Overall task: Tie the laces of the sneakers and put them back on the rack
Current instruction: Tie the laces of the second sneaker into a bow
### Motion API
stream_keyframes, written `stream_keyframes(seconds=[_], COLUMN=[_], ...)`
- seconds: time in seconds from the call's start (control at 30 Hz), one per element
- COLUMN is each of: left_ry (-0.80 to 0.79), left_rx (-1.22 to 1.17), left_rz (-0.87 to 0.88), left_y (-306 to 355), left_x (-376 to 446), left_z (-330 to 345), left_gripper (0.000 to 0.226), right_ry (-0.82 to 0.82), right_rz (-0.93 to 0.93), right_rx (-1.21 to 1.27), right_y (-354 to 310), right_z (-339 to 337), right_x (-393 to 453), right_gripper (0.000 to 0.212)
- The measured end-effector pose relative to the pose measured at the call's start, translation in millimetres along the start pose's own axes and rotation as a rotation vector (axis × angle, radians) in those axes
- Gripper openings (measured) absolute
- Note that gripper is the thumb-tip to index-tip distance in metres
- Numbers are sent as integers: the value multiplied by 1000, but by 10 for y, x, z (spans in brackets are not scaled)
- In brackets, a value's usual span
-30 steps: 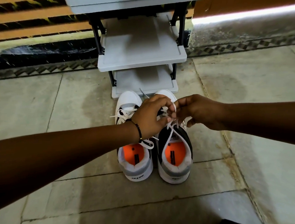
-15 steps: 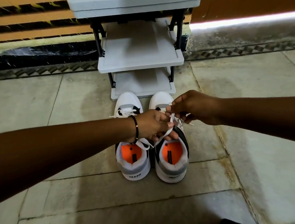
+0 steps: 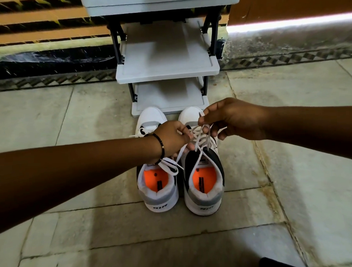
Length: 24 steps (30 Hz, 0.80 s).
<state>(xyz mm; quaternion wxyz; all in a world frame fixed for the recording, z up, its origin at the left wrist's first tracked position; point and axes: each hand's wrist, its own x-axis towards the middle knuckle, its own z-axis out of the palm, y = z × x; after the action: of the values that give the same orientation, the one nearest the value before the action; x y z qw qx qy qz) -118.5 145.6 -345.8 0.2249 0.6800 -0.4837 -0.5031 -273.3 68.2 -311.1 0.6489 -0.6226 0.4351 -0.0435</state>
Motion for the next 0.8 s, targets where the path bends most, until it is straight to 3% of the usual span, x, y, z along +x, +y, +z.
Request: stream_keyframes(seconds=[0.2,0.33,0.47,0.63,0.7,0.8], left_ry=[-255,-332,-235,78,94,28], left_rx=[-416,-357,-179,35,-22,-300], left_rz=[-120,-96,-50,-58,-86,-120], left_y=[71,96,112,126,126,161], left_x=[-65,-69,-76,-80,-73,-80], left_z=[-10,-26,-24,19,34,25], left_gripper=[13,9,14,38,38,14], right_ry=[25,65,-4,-88,-78,-49], right_rz=[-59,-45,-44,-45,-49,-56], right_rx=[-85,-29,-9,41,45,34], right_y=[-30,-40,-44,-49,-35,-13], right_z=[12,-6,0,32,45,35], right_x=[20,31,11,-4,-3,-7], right_gripper=[7,11,13,13,10,15])
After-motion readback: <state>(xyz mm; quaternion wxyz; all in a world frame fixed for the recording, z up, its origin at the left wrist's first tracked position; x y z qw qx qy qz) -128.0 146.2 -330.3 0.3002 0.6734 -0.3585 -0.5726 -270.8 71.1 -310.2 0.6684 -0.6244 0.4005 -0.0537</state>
